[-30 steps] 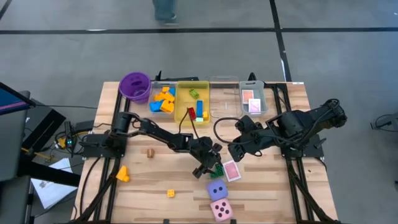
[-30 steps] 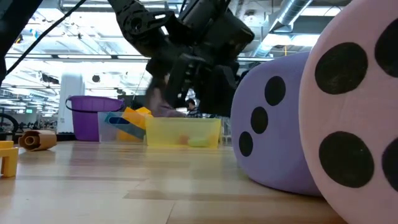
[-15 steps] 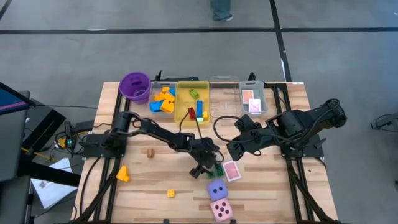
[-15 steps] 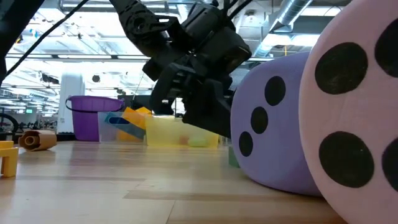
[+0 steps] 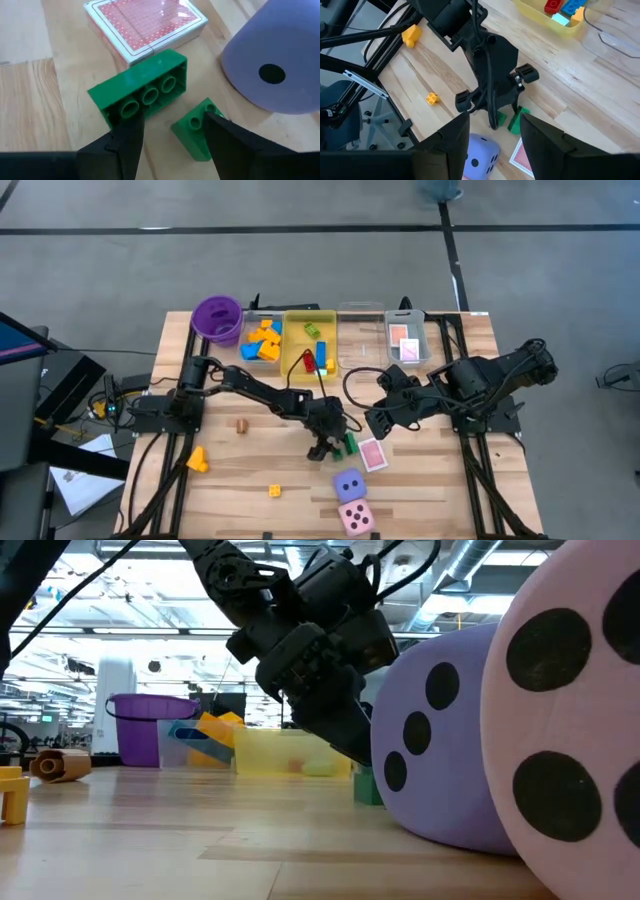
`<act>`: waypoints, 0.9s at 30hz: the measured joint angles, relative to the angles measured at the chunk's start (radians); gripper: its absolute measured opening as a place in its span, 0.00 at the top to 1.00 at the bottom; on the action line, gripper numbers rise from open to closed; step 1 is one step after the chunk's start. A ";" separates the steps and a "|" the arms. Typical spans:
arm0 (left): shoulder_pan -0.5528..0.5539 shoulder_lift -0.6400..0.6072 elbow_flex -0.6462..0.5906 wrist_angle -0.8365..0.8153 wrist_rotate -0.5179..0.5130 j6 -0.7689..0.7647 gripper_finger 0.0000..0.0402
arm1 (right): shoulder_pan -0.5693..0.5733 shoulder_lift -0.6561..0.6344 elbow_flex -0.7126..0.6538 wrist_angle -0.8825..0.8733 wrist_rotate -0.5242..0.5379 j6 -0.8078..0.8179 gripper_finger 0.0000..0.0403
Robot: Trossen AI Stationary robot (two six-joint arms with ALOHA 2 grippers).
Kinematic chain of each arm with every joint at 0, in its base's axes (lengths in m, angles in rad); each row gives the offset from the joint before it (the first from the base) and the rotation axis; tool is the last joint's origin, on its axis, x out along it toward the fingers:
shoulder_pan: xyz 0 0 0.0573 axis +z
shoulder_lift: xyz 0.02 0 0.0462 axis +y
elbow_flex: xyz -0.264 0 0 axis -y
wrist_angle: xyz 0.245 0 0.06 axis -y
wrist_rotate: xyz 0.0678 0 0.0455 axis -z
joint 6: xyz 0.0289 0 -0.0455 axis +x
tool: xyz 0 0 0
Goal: Pick & Place Toys
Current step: Adjust the green game pieces, then put the small green game piece into the yellow bin
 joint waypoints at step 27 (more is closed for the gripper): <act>0.002 -0.370 -0.005 -0.262 -0.107 -0.063 0.52 | -0.015 0.143 0.000 -0.078 0.118 -0.223 0.58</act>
